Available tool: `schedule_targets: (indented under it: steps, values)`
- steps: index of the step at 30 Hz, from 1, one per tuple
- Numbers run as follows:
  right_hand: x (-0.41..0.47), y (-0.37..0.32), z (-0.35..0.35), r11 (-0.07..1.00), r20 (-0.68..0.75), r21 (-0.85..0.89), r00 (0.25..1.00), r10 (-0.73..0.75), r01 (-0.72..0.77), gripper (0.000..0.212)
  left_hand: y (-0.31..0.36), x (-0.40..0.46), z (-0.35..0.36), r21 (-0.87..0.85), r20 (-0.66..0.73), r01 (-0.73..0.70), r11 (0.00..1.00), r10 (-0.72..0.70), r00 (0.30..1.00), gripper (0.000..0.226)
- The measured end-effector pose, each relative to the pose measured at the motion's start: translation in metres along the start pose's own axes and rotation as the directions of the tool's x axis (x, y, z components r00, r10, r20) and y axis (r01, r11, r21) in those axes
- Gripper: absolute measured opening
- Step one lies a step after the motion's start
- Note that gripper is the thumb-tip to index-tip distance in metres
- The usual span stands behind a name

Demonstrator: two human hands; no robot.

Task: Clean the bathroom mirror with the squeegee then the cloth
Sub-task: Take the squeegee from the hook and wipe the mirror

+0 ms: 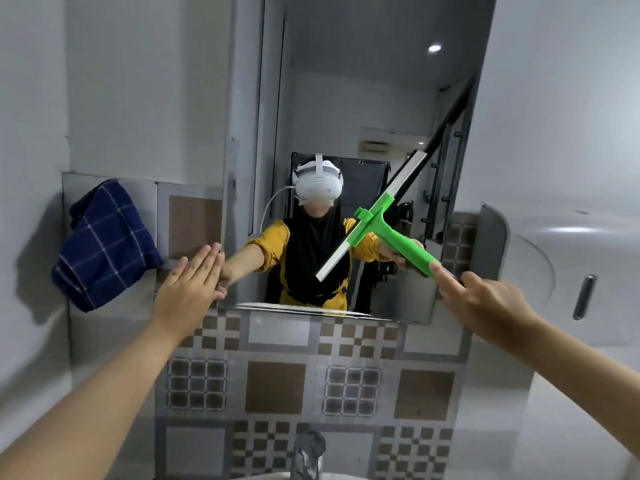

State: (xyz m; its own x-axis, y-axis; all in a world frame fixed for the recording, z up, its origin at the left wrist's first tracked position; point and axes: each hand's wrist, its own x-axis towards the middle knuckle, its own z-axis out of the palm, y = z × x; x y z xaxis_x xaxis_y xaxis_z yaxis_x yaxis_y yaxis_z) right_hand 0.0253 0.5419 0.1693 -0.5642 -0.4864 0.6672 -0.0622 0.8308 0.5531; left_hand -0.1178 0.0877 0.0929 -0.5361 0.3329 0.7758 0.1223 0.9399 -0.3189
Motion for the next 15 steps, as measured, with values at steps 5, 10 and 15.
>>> schedule_targets:
  steps: [5, 10, 15]
  values:
    - [-0.022, 0.013, -0.006, 0.999, 0.045, 0.025, 0.998, 0.045, -0.047, 0.080, 0.001, 0.001, -0.006, -0.046, -0.038, -0.024, 0.999, 0.022, 0.999, 0.073]
    - [-0.050, 0.032, -0.017, 0.996, 0.109, 0.042, 0.991, 0.078, -0.083, 0.079, 0.001, 0.001, -0.009, -0.071, 0.004, -0.024, 0.997, 0.024, 1.000, 0.064]
    - [-0.062, 0.039, -0.028, 0.992, 0.157, 0.028, 0.981, 0.118, -0.124, 0.066, 0.001, 0.001, -0.012, -0.092, 0.009, -0.023, 0.995, 0.024, 1.000, 0.066]
